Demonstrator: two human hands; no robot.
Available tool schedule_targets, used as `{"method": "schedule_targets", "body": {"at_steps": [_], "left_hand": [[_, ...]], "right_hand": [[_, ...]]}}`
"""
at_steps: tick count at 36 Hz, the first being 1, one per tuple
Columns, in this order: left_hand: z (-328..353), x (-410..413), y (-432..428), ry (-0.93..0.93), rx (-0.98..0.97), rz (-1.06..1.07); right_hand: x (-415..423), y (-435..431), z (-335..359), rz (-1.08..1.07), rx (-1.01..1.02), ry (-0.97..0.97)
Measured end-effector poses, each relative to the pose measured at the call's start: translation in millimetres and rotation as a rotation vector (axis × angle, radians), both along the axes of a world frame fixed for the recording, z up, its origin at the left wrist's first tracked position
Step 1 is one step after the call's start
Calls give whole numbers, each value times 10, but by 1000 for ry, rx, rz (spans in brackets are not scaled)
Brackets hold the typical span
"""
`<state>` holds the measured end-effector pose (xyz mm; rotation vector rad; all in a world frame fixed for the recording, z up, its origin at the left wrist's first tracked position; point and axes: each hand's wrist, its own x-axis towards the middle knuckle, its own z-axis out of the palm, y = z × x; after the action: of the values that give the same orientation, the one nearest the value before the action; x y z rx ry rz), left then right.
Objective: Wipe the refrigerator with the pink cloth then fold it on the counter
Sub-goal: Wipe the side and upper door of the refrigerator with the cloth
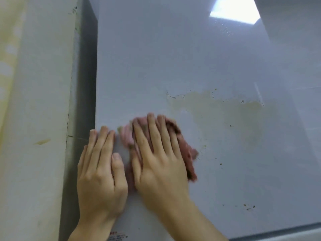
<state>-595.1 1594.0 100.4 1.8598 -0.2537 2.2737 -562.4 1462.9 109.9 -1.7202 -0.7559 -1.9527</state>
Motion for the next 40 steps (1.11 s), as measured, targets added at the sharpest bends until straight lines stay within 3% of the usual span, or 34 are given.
{"method": "schedule_targets", "body": {"at_steps": [5,16,21,25,30,36,40], "left_hand": [[-12,-15,-20,15,-11,-73],[-13,-73,-51,46,-44,-144],[-18,-50,-47,49,-42,-85],[-22,-27,-19,37,-25,-60],[-20,-30,-32,30,-10,-25],[-18,-59,-73,61,-40,-44],[-20,-53,-132,55,-74,-105]], "right_hand": [[25,-19,-311,-29,-54,-4],[-126,309,1426,-30,-126,68],[-164,235,1747,-54,-160,107],[-101,50,1641,-43,-116,104],[129,-274,1129,-33,135,-13],[200,-661,-176,-124,107,70],[205,-621,-420,-109,109,52]]}}
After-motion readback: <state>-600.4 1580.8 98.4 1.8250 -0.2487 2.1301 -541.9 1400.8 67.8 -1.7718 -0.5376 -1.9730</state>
